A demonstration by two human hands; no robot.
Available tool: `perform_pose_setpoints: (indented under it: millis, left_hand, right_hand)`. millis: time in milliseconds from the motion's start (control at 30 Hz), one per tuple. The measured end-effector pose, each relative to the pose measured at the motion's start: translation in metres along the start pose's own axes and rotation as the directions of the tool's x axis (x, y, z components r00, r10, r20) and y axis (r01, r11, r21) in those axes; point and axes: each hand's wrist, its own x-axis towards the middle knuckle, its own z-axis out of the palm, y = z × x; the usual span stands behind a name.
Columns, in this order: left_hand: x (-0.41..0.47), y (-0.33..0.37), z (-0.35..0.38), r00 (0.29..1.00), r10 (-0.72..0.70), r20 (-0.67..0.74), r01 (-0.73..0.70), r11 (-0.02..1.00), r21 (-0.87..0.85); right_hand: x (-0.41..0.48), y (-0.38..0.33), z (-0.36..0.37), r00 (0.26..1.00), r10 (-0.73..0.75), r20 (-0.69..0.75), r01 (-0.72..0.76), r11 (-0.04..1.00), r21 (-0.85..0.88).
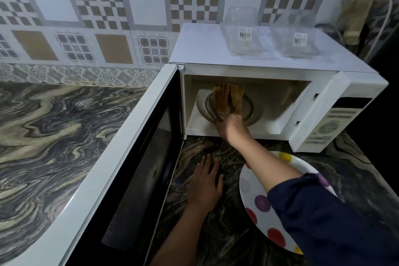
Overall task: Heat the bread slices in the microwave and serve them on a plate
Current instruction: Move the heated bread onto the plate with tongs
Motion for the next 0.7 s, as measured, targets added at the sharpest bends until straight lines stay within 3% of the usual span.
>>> perform_pose_setpoints:
  millis: [200,333,700]
  left_hand:
    - [-0.002,-0.001,0.003,0.999,0.02,-0.041,-0.019,1.0,0.017]
    - [-0.001,-0.002,0.007,0.999,0.01,-0.046,-0.009,1.0,0.012]
    - [-0.001,-0.001,0.006,0.994,0.05,-0.096,-0.048,0.999,0.023]
  right_hand:
    - [0.016,-0.009,0.0,0.994,0.084,0.065,-0.085,0.996,0.021]
    - [0.019,-0.013,-0.001,0.997,-0.068,0.033,0.068,0.998,-0.004]
    - [0.037,0.014,0.005,0.983,-0.143,0.113,0.138,0.989,0.051]
